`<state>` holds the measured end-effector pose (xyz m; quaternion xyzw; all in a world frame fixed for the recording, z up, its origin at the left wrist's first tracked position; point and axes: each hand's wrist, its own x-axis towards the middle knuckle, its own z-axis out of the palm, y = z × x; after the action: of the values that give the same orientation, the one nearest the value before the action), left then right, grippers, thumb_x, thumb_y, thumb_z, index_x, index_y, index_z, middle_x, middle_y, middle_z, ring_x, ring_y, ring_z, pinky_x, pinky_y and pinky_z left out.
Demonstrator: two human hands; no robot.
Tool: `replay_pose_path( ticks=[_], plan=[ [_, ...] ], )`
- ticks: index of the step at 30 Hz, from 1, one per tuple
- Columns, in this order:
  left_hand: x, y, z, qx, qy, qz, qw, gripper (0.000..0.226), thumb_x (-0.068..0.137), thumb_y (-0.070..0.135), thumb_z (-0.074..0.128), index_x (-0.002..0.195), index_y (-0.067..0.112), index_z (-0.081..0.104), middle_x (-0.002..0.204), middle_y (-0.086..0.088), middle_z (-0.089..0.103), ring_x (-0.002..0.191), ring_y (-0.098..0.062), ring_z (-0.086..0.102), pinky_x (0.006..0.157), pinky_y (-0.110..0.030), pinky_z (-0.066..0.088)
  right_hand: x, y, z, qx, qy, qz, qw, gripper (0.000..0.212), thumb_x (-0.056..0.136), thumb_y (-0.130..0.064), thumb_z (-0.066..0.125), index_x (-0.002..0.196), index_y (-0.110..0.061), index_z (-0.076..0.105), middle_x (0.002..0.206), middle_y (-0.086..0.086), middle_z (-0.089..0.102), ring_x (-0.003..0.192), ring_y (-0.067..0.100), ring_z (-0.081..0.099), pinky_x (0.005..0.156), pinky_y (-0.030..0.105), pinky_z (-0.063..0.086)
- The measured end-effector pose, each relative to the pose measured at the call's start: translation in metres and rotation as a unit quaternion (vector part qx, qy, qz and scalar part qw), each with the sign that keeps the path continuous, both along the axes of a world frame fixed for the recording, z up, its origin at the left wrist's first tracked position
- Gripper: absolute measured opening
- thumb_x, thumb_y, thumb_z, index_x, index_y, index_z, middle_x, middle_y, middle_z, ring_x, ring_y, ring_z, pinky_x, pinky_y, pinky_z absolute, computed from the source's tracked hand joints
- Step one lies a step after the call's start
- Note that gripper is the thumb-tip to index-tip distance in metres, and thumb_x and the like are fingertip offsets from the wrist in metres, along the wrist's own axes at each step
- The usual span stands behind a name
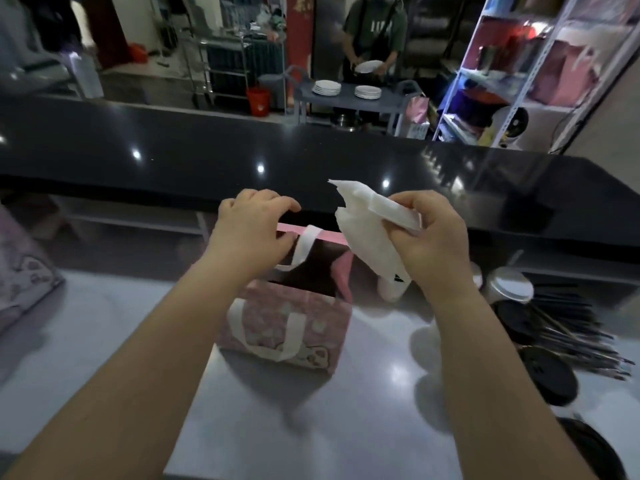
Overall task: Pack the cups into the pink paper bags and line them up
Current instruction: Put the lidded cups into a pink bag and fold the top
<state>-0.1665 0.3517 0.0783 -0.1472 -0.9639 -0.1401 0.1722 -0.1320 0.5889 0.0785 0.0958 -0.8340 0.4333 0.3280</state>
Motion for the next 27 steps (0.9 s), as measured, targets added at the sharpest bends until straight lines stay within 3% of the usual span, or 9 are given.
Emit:
replay_pose_path(
  ticks=[4,6,8,11,13,17,21,25,27],
  plan=[
    [-0.012,-0.069,-0.014,0.019,-0.035,-0.016,0.999,0.027,0.080,0.036,0.073,0.105,0.032,0.067,0.094,0.016,0.060,0.104,-0.019,0.055,0.089,-0.042,0.041,-0.010,-0.064,-0.002,-0.063,-0.002,0.051,0.997,0.033,0.079,-0.006,0.072,0.094,-0.035,0.065,0.093,-0.018,0.062,0.089,0.000,0.058,0.072,0.011,0.047],
    [-0.018,-0.086,-0.023,0.035,-0.070,-0.043,0.996,0.020,0.076,0.035,0.075,0.092,0.038,0.064,0.081,0.022,0.053,0.092,-0.014,0.054,0.083,-0.037,0.041,-0.015,-0.090,-0.010,-0.078,-0.049,0.084,0.992,0.030,0.081,-0.011,0.074,0.092,-0.038,0.066,0.093,-0.020,0.062,0.088,0.000,0.058,0.069,0.011,0.048],
    [-0.024,-0.093,-0.032,0.058,-0.110,-0.070,0.990,0.029,0.070,0.028,0.078,0.088,0.043,0.061,0.077,0.022,0.051,0.087,-0.012,0.054,0.078,-0.032,0.039,-0.021,-0.107,-0.023,-0.073,-0.109,0.108,0.985,0.029,0.082,-0.012,0.074,0.089,-0.039,0.066,0.093,-0.020,0.063,0.087,-0.001,0.058,0.068,0.010,0.047],
    [-0.032,-0.099,-0.043,0.072,-0.153,-0.113,0.979,0.052,0.063,0.026,0.077,0.111,0.038,0.063,0.099,0.018,0.056,0.106,-0.012,0.049,0.092,-0.040,0.044,-0.029,-0.115,-0.041,-0.026,-0.174,0.116,0.978,0.033,0.081,-0.009,0.074,0.084,-0.041,0.065,0.092,-0.021,0.063,0.085,-0.001,0.059,0.067,0.011,0.047],
    [-0.037,-0.101,-0.048,0.069,-0.173,-0.131,0.974,0.070,0.065,0.030,0.076,0.131,0.035,0.052,0.121,0.014,0.053,0.122,-0.012,0.040,0.104,-0.047,0.040,-0.038,-0.113,-0.048,0.052,-0.220,0.095,0.970,0.033,0.082,-0.008,0.071,0.083,-0.040,0.064,0.091,-0.021,0.061,0.084,0.000,0.057,0.066,0.016,0.049],
    [-0.042,-0.106,-0.054,0.064,-0.215,-0.141,0.964,0.108,0.067,0.046,0.082,0.153,0.038,0.017,0.161,0.016,0.012,0.149,-0.010,-0.002,0.118,-0.050,0.016,-0.056,-0.110,-0.047,0.226,-0.228,0.004,0.947,0.022,0.087,-0.011,0.060,0.097,-0.031,0.065,0.094,-0.011,0.056,0.085,0.012,0.054,0.067,0.029,0.047],
    [-0.043,-0.109,-0.057,0.076,-0.224,-0.153,0.959,0.116,0.064,0.049,0.085,0.151,0.048,0.008,0.162,0.018,-0.001,0.148,-0.007,-0.013,0.117,-0.052,0.013,-0.056,-0.116,-0.048,0.269,-0.120,-0.009,0.956,0.021,0.086,-0.011,0.062,0.104,-0.019,0.068,0.105,-0.002,0.061,0.095,0.021,0.055,0.069,0.037,0.048],
    [-0.039,-0.109,-0.063,0.102,-0.224,-0.162,0.956,0.116,0.062,0.050,0.086,0.151,0.048,0.010,0.162,0.017,-0.001,0.147,-0.006,-0.015,0.118,-0.049,0.013,-0.053,-0.119,-0.060,0.371,-0.158,0.034,0.915,0.038,0.084,-0.018,0.070,0.122,-0.021,0.062,0.121,-0.002,0.058,0.111,0.021,0.048,0.086,0.031,0.039],
    [-0.037,-0.109,-0.065,0.119,-0.218,-0.168,0.954,0.114,0.063,0.051,0.085,0.150,0.049,0.013,0.162,0.018,0.001,0.147,-0.005,-0.014,0.118,-0.047,0.012,-0.052,-0.116,-0.058,0.334,-0.179,0.049,0.924,0.044,0.083,-0.023,0.073,0.126,-0.026,0.060,0.123,-0.007,0.055,0.112,0.015,0.045,0.092,0.030,0.042]
  ],
)
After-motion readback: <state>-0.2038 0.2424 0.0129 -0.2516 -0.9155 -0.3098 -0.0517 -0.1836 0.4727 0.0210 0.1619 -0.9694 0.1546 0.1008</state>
